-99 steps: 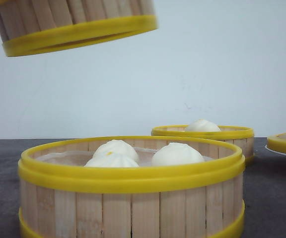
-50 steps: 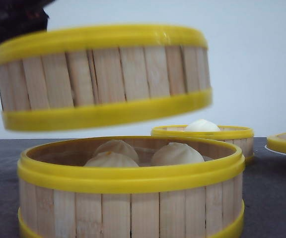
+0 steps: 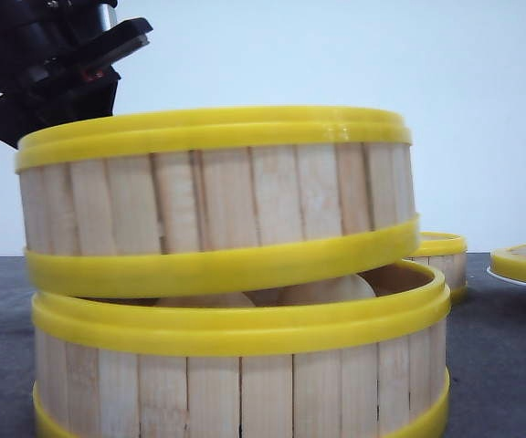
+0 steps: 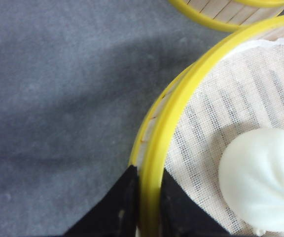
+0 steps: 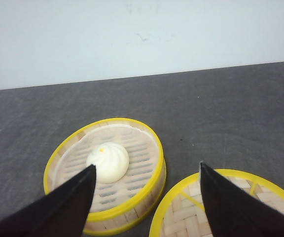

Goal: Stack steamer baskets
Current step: 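Open the left gripper and withdraw it from the stacked basket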

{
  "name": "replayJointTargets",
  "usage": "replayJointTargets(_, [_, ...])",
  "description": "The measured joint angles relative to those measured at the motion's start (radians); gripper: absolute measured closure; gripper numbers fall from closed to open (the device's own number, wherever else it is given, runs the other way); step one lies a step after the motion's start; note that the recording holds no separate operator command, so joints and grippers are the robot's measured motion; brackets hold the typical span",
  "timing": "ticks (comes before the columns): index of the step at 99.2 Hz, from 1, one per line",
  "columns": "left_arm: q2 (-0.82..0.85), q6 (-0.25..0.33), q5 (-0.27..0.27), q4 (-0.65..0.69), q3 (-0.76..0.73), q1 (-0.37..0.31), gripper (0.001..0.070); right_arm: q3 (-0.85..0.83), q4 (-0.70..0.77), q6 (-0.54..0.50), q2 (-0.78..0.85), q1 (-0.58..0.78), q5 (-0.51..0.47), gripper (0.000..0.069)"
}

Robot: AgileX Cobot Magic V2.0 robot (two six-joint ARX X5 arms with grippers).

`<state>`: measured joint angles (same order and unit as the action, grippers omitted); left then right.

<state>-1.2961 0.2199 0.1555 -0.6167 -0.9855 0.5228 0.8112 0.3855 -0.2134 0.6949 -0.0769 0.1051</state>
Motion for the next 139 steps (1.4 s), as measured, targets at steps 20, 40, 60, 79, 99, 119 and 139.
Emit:
replayJointTargets(20, [-0.011,0.009,0.0,0.001,0.0,0.011,0.0687,0.001,0.0,0.0,0.014,0.0,0.0,0.028])
replayJointTargets(40, [-0.03,0.009,0.0,-0.002,0.0,0.028,0.0687,0.001,0.001,0.0,0.035,0.0,0.0,0.028])
replayJointTargets(60, [-0.04,0.009,0.0,-0.001,0.0,0.034,0.0687,0.001,0.001,-0.001,0.036,0.0,0.0,0.028])
replayJointTargets(79, [-0.041,0.009,0.0,0.0,0.0,0.035,0.0687,0.001,0.001,-0.001,0.036,0.0,0.0,0.028])
replayJointTargets(99, [-0.043,0.013,0.002,0.005,0.0,0.043,0.0655,0.001,0.001,-0.001,0.036,0.0,0.0,0.028])
replayJointTargets(119, [-0.045,0.02,0.004,0.015,0.0,0.047,0.0483,0.001,0.001,-0.001,0.037,0.0,0.0,0.028])
replayJointTargets(139, [-0.036,0.021,0.0,0.062,0.0,0.047,0.0471,0.002,-0.014,-0.001,0.07,-0.006,0.026,0.028])
